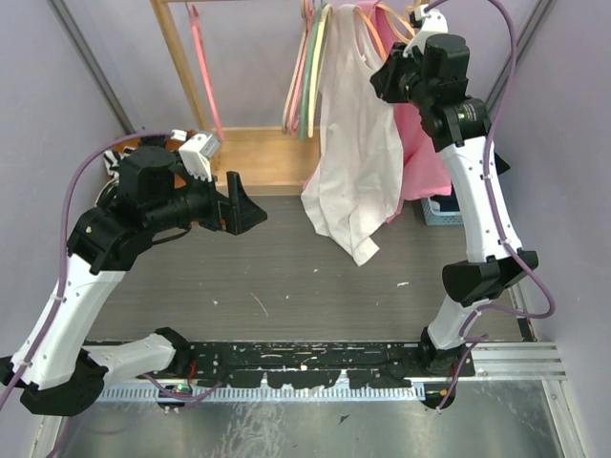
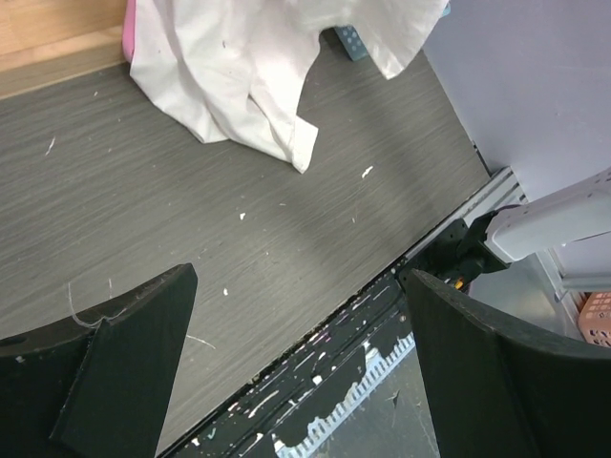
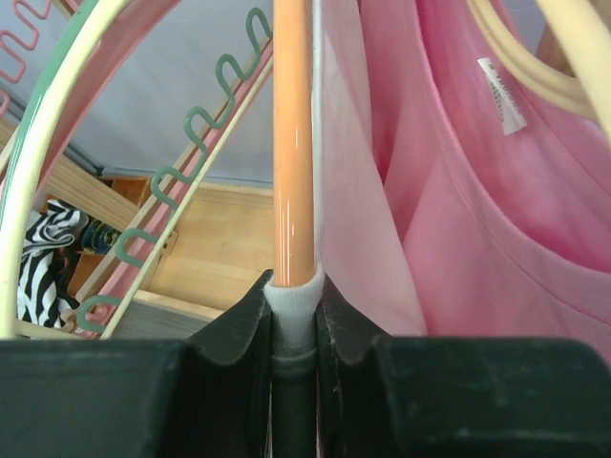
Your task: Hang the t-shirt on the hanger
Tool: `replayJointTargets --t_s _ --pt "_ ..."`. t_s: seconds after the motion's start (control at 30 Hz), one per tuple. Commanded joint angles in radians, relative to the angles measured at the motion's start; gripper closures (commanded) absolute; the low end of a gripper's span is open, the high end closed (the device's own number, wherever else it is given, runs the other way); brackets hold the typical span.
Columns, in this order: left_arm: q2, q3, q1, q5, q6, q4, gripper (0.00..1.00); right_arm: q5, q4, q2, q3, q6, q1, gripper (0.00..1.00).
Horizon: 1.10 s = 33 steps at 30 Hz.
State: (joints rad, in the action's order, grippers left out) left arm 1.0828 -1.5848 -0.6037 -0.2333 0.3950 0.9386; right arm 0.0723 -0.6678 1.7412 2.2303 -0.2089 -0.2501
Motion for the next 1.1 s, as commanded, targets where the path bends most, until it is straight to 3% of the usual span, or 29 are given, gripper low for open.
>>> replayJointTargets --t_s 0.0,0.2,0.4,0.63,0.93,1.07 --pt "-0.008 0.038 0.002 -0.009 0.004 -0.043 0.02 0.04 0.093 -0.036 -0.006 -0.009 0.009 0.99" --pt "-0.024 0.105 0.001 0.002 0.016 -0.107 0.02 0.053 0.043 -0.063 0.01 -0.019 0.014 0.57" --pt "-0.029 0.256 0.002 0.041 0.061 -0.291 0.02 0.078 -0.003 -0.151 -0.028 -0.042 0.016 0.36" --pt "0.065 0.395 0.003 0.123 0.131 -0.565 0.02 0.064 -0.05 -0.306 -0.132 -0.084 0.016 0.27" --pt "0.407 0.333 0.053 0.18 0.099 -0.813 0.01 0.07 -0.087 -0.586 -0.415 -0.164 0.016 0.27" --pt "0.569 0.249 0.116 0.111 0.099 -0.89 0.14 0.079 -0.099 -0.652 -0.482 -0.173 0.016 0.27"
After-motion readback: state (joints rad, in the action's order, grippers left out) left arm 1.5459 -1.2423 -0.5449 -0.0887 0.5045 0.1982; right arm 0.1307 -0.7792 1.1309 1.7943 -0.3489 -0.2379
